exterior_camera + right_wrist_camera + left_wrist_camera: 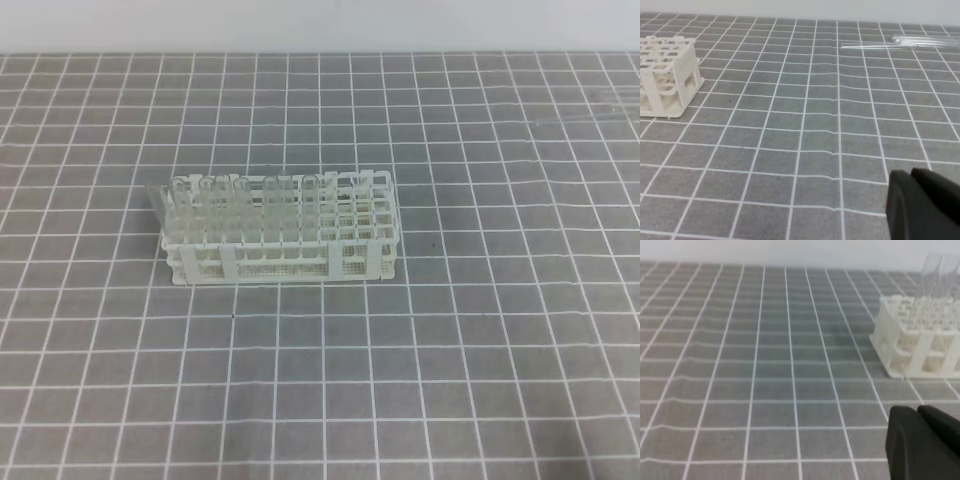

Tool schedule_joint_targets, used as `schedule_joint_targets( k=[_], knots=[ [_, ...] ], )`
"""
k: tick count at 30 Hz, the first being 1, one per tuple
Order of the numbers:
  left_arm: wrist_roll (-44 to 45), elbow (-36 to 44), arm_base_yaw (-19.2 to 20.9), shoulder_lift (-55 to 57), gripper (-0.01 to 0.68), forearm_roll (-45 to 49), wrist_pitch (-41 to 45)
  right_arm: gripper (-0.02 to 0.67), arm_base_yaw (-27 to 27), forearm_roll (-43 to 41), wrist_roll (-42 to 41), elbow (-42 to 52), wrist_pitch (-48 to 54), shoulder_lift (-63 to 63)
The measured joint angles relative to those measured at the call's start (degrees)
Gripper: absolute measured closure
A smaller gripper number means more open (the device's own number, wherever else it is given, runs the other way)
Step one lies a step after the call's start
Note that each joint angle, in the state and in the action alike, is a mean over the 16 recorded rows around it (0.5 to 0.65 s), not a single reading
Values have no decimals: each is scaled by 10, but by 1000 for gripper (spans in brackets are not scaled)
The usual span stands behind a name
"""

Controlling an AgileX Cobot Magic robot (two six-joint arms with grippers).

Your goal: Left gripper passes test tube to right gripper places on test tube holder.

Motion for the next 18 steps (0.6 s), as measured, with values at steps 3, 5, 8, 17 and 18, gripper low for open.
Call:
schedule_joint_targets(
  k=[3,5,8,17,18],
  knots=[
    [20,1,0,-1,674,-11,19,662,0,0,0,0,0,0],
    [24,0,0,0,675,-11,31,662,0,0,0,0,0,0],
    [23,0,0,2,675,-10,44,662,0,0,0,0,0,0],
    [22,-1,0,3,675,-10,64,662,0,0,0,0,0,0],
    [22,-1,0,1,675,-10,65,662,0,0,0,0,0,0]
  ],
)
